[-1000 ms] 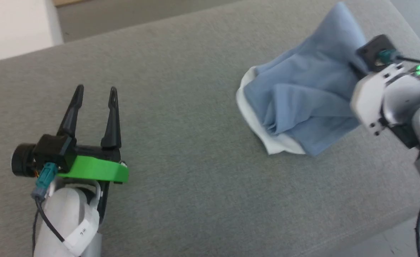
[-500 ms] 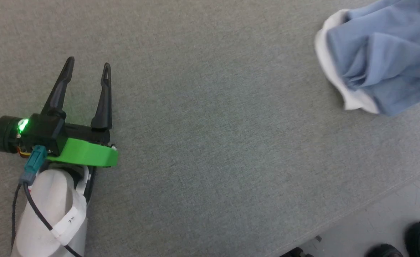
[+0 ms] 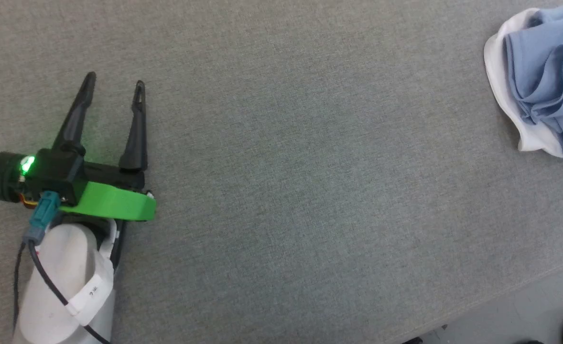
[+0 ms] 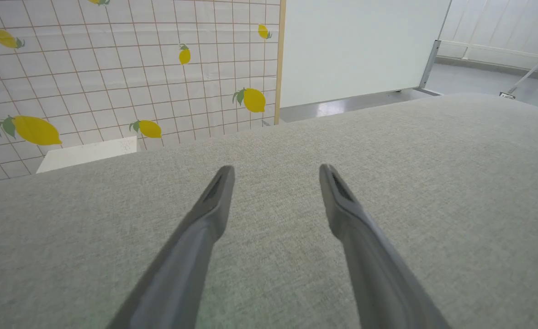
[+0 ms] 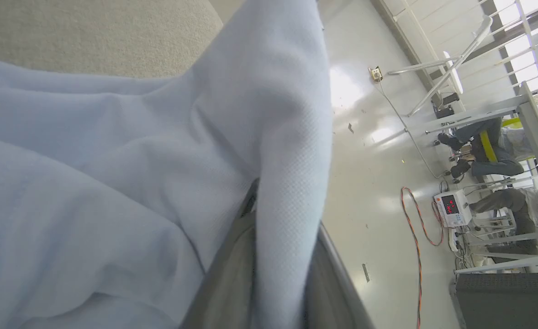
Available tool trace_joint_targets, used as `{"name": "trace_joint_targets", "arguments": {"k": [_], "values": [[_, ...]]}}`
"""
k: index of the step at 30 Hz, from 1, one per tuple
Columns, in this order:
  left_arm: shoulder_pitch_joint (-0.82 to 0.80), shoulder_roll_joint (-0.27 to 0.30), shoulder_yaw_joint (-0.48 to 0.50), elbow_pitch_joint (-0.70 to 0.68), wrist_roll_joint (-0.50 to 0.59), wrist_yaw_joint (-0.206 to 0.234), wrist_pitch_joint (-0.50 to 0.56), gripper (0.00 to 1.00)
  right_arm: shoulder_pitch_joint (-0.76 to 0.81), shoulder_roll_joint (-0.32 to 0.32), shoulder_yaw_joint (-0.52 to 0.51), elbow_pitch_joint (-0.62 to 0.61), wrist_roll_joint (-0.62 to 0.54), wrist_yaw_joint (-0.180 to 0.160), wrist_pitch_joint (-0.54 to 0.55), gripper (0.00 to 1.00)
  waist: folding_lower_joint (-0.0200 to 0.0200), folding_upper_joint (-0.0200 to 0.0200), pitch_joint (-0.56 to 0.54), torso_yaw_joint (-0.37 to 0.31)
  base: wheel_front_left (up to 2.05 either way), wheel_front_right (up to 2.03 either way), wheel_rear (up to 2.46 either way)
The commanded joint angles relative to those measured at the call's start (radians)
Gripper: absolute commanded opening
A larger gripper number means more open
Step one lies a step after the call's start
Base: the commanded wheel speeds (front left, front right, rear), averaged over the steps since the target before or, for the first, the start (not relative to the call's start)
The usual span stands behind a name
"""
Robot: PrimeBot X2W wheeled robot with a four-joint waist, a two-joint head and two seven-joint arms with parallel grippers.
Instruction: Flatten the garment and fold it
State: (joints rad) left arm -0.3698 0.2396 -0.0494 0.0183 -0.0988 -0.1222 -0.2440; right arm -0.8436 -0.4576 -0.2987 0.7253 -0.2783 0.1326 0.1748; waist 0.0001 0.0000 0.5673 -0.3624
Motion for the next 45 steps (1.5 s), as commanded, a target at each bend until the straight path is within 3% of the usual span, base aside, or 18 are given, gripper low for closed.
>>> {"name": "trace_joint_targets", "arguments": {"k": [1,6,12,24,32,45], "values": [[0.005,-0.007,-0.004,0.012,-0.009,0.004,-0.007,1.0,0.003,0.006,-0.02,0.0,-0.02,-0.002,0.006,1.0,-0.0001,0.0,-0.042,0.004,0.0,0.0,0.0],[0.033,-0.055,-0.023,0.07,-0.029,0.006,-0.016,1.0,0.065,0.027,-0.094,-0.012,-0.051,-0.002,-0.002,1.0,-0.0001,0.0,-0.171,0.037,0.0,0.0,0.0],[0.092,-0.108,-0.011,0.098,-0.051,0.012,-0.017,1.0,0.166,0.063,-0.101,-0.076,0.068,-0.002,-0.087,1.0,-0.0001,0.0,-0.308,0.097,0.0,0.0,0.0],[0.193,-0.159,0.038,0.134,-0.073,0.018,-0.018,1.0,0.462,0.193,0.015,-0.447,0.36,-0.002,-0.247,1.0,-0.0001,0.0,-0.452,0.236,0.0,0.0,0.0],[0.228,-0.176,0.04,0.155,-0.076,0.012,-0.018,1.0,0.63,0.276,0.11,-0.671,0.406,-0.002,-0.285,1.0,-0.0001,0.0,-0.502,0.305,0.0,0.0,0.0],[0.275,-0.188,-0.01,0.185,-0.084,0.012,-0.018,1.0,0.811,0.354,0.192,-0.687,0.382,-0.002,-0.301,1.0,-0.0001,0.0,-0.572,0.391,0.0,0.0,0.0]]}}
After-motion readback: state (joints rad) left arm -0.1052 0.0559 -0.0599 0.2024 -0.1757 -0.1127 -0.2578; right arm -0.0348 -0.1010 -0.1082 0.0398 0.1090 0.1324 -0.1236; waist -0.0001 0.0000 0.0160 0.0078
